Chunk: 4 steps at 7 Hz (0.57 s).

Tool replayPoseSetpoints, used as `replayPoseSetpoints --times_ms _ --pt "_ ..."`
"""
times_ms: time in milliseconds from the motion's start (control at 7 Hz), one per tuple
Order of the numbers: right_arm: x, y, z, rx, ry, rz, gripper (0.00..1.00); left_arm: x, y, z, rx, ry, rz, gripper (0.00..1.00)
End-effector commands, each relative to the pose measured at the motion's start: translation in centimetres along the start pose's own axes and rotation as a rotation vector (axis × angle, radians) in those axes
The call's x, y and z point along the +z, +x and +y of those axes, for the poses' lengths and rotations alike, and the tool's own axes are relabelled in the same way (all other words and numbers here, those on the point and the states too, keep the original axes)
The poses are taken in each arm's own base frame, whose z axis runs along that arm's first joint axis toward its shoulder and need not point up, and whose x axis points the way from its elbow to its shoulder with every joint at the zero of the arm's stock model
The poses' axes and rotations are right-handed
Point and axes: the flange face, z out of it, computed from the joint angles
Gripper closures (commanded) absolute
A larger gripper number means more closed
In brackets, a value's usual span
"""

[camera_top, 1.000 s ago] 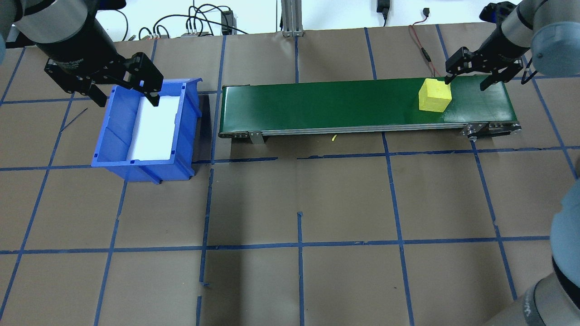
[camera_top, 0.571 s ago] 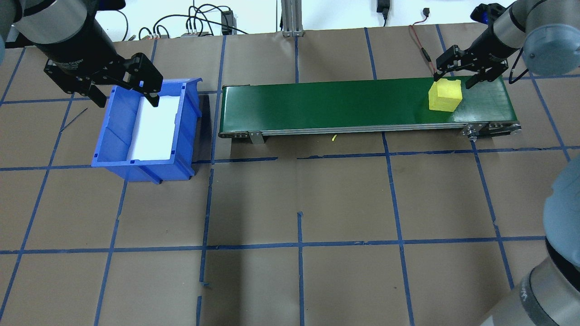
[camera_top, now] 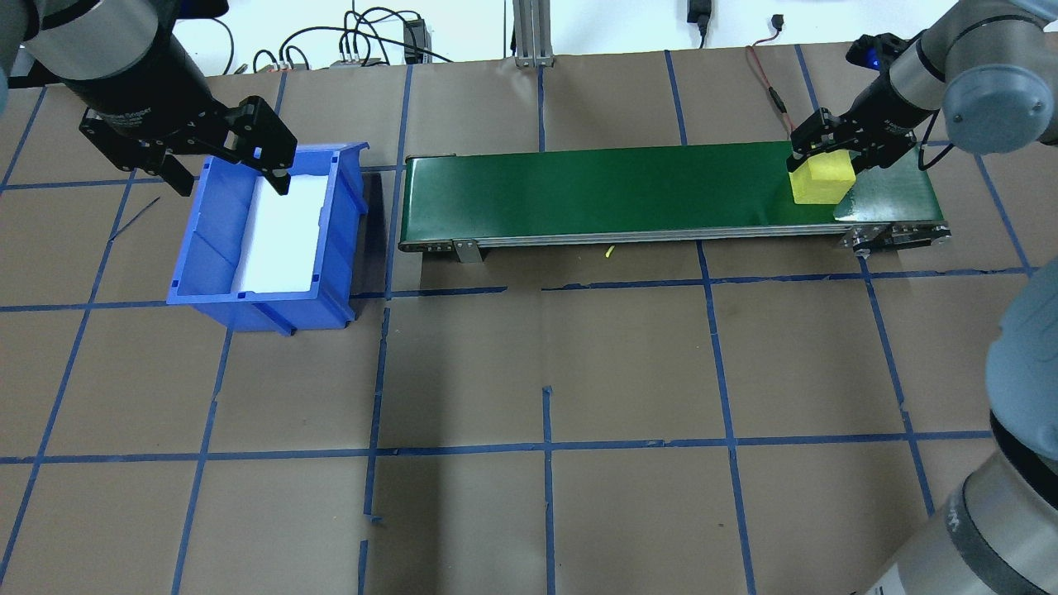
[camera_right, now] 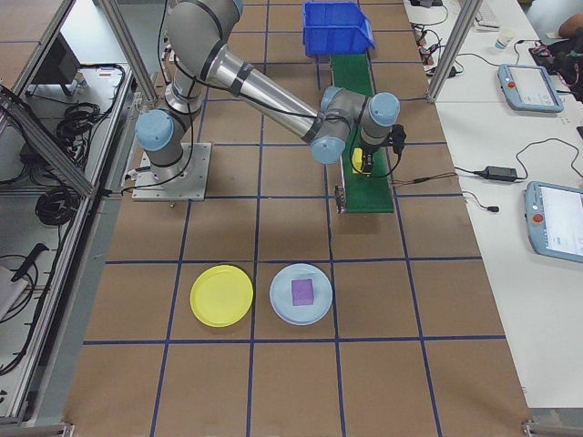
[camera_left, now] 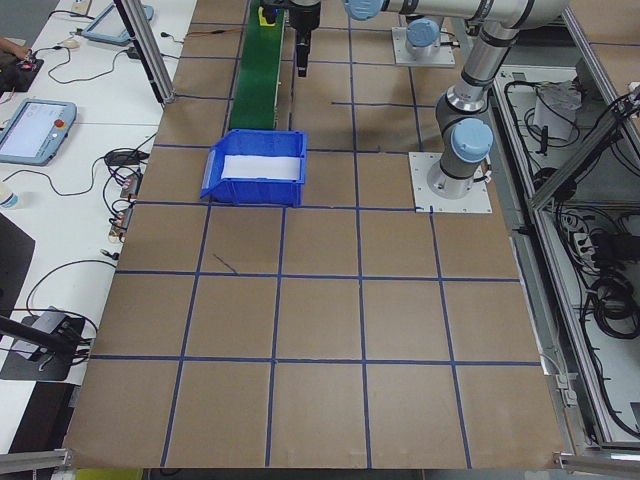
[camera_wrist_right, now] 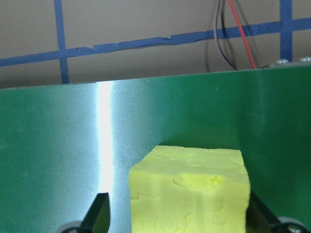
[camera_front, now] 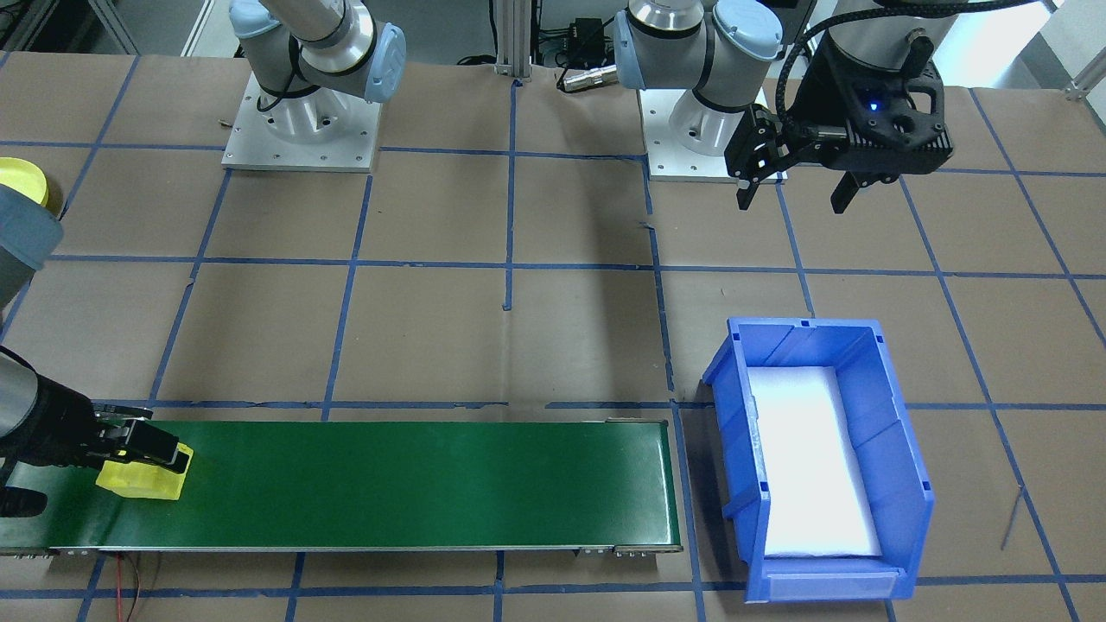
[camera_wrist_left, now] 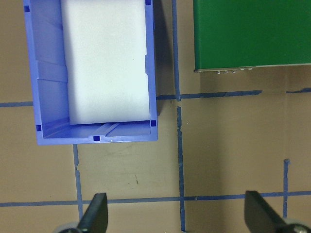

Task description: Move block left to right into plate

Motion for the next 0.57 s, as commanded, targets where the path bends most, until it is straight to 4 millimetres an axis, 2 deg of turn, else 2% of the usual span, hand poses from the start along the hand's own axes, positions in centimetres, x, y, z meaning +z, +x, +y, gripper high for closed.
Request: replayPoseSetpoints --times_ms 0,143,286,429 --pt "-0.5 0.5 0.2 0.009 -0.011 0.062 0.36 0.0 -0.1 0.0 -0.002 0.000 0.000 0.00" --pt "-2.1 0.7 0.1 0.076 0.001 0.125 0.48 0.1 0.0 0.0 0.000 -0.001 0.000 0.00" --pt "-4.1 0.5 0.7 0.076 0.013 0.184 0.51 0.1 0.0 0.0 0.000 -0.001 0.000 0.00" --pt "-5.9 1.4 1.5 0.062 0.008 0.254 0.52 0.1 0.0 0.0 0.000 -0.001 0.000 0.00"
